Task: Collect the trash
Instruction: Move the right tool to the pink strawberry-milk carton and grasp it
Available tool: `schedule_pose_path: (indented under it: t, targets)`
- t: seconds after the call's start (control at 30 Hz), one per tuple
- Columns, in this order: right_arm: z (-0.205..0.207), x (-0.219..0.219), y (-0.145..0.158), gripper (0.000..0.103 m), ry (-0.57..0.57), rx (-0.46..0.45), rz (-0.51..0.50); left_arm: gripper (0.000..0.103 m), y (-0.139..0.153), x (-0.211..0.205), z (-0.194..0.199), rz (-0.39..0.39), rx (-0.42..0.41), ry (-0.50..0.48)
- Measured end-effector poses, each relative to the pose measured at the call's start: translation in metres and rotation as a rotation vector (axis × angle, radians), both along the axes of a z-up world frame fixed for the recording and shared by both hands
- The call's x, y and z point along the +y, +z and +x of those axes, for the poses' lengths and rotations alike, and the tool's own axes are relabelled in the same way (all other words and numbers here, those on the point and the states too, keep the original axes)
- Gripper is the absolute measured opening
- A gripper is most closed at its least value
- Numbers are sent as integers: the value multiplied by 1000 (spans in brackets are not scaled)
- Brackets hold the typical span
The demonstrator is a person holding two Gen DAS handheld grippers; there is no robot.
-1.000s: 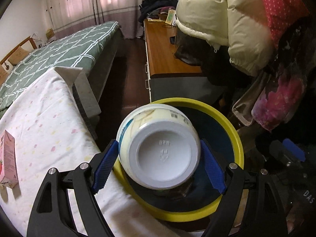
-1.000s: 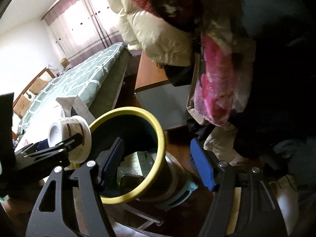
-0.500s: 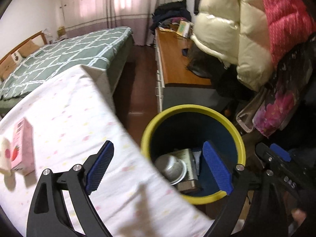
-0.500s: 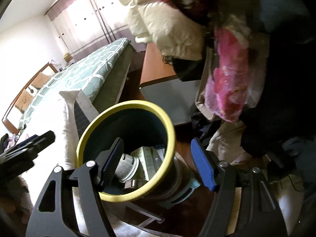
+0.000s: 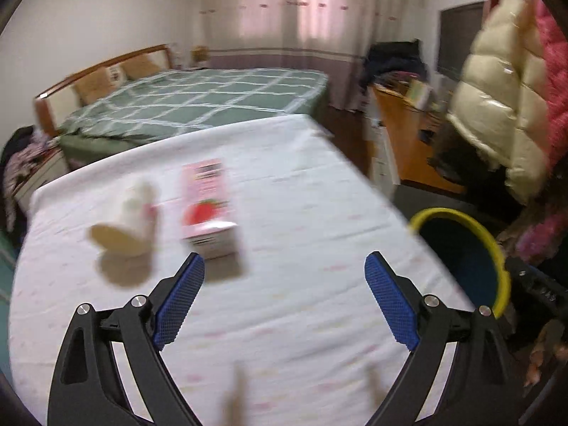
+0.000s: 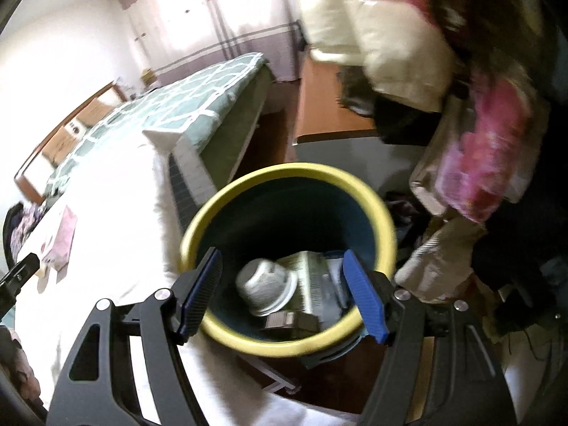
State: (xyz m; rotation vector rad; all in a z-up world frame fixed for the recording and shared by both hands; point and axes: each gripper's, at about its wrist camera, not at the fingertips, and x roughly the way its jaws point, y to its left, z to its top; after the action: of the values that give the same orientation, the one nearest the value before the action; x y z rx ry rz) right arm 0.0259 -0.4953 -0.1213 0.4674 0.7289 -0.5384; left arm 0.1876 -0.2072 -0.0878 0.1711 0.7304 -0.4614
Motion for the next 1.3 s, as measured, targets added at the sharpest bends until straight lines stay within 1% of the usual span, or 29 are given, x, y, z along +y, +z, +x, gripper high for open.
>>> schedule_pose_path:
  t: [0.03, 0.07, 0.13, 0.17, 0.3, 0.4, 0.47, 0.6, 0.67, 0.73, 0.8, 0.97, 1.17, 1.2, 1.23, 1.3]
  targets:
    - [8, 9, 0, 68, 27, 5, 1, 90, -2, 11, 3, 8, 0, 26]
    - [16, 19, -1, 68, 52, 10, 1, 90, -5, 31, 8, 14, 3, 68]
    - [30, 39, 0, 68, 99, 16, -5, 90, -8, 59, 14, 14, 12, 116]
    - [36, 47, 0, 68, 117, 18, -9, 90, -10, 81, 18, 15, 13, 156]
    - [68, 91, 6, 68, 213, 16, -28, 90, -14, 137, 30, 15, 9, 253]
    - [94, 127, 15, 68, 295, 0, -47, 90, -16, 166, 39, 38, -20, 318]
    - [115, 155, 21, 68, 369, -7, -55, 90, -20, 184, 45, 45, -24, 356]
    - [151, 199, 31, 68, 481, -12, -83, 90, -26, 210, 52, -5, -7, 409]
    - [172, 217, 33, 69, 542, -19, -72, 90, -29, 216, 53, -18, -4, 426]
    - [189, 228, 31, 72, 570, -5, -70, 90, -33, 220, 55, -24, 11, 439]
    - [205, 240, 25, 73, 585, 15, -87, 91, -35, 223, 56, -37, 22, 458]
    - [239, 251, 9, 73, 571, 77, -117, 92, -38, 225, 57, -34, 26, 485]
    - [260, 249, -8, 73, 534, 107, -131, 92, -42, 219, 57, -28, 41, 464]
    - [263, 248, -9, 72, 526, 108, -133, 92, -42, 217, 56, -24, 39, 459]
    - [265, 248, -10, 69, 522, 110, -135, 92, -42, 215, 56, -21, 37, 455]
    - [270, 245, -15, 59, 524, 123, -119, 92, -42, 213, 55, -17, 34, 451]
